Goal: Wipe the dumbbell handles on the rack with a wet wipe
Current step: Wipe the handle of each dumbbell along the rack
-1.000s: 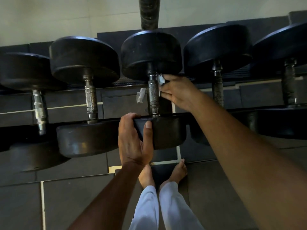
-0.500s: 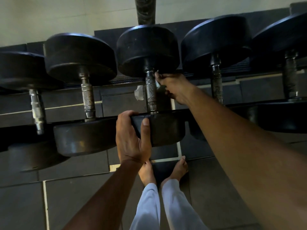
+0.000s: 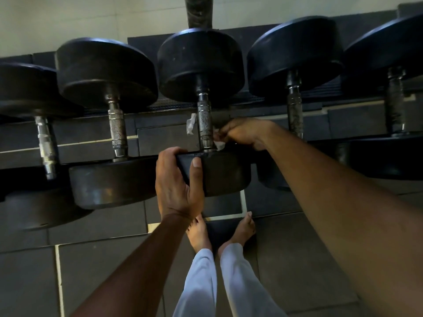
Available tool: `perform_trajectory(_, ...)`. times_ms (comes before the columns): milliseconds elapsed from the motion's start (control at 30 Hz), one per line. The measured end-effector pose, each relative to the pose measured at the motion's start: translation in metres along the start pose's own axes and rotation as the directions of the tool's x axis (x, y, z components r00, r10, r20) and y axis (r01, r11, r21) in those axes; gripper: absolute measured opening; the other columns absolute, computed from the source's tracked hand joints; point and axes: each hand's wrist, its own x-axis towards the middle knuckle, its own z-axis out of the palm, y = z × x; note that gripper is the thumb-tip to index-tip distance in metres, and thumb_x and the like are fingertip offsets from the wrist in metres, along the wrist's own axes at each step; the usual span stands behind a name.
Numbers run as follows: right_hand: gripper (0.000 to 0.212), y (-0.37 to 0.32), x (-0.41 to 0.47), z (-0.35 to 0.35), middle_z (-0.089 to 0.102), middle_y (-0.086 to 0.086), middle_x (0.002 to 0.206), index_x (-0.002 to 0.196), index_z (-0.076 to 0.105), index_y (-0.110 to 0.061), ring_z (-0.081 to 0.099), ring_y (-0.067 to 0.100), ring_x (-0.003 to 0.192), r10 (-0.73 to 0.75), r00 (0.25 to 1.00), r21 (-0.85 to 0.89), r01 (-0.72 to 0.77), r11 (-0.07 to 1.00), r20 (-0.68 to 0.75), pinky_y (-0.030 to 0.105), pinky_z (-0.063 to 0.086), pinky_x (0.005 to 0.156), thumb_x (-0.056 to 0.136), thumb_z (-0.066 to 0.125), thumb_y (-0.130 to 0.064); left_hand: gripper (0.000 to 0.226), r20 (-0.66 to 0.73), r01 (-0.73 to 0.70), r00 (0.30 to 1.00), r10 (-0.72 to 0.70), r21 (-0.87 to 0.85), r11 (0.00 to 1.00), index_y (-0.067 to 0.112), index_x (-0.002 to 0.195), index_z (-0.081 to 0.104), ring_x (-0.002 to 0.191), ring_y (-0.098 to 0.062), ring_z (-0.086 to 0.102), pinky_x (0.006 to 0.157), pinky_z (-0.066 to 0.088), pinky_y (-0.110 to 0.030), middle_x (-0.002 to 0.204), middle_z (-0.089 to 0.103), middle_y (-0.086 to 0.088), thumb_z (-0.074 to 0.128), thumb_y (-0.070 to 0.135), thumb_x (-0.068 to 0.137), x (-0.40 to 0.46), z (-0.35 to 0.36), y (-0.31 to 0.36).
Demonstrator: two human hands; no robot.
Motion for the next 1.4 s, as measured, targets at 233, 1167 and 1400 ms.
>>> perform_trajectory(233,0.008,-0.015,-0.012,-0.01,0.077,-0.007,0.106,0.1,0.081,-0.033,0.066,0.01,0.1,-0.149,0.987,-0.505,0.159,0.848,0.062,0.024,0.048,0.081,0.096,0.079,-0.04,0.043,-0.006,0.008,1.0,-0.008,-0.018,1.0,0.006,0.117,0.059,0.1,-0.023,0.057,0.087,0.046,-0.03,0.109,0.057,-0.007,0.048,0.046,0.104,-0.001,0.0,0.001)
perform_trajectory(1167,0.021,-0.101,-0.022,0.01,0.078,-0.007,0.106,0.107,0.081,-0.03,0.069,0.017,0.093,-0.55,0.834,-0.919,0.251,0.303,0.046,0.04,0.058,0.09,0.103,0.061,-0.033,0.066,-0.109,0.108,0.985,-0.137,-0.237,0.966,0.003,0.138,0.052,0.119,0.0,0.052,0.1,0.038,-0.011,0.129,0.055,-0.003,0.066,0.053,0.097,-0.007,0.0,0.007)
perform_trajectory(1400,0.026,-0.117,-0.026,0.01,0.075,-0.011,0.122,0.123,0.08,-0.027,0.069,0.012,0.104,-0.385,0.912,-0.919,0.266,0.292,0.142,0.041,0.059,0.097,0.102,0.065,-0.024,0.071,-0.106,0.136,0.979,-0.175,-0.304,0.943,0.003,0.14,0.05,0.119,0.006,0.051,0.094,0.04,-0.004,0.132,0.053,-0.004,0.071,0.052,0.093,-0.009,0.001,0.011)
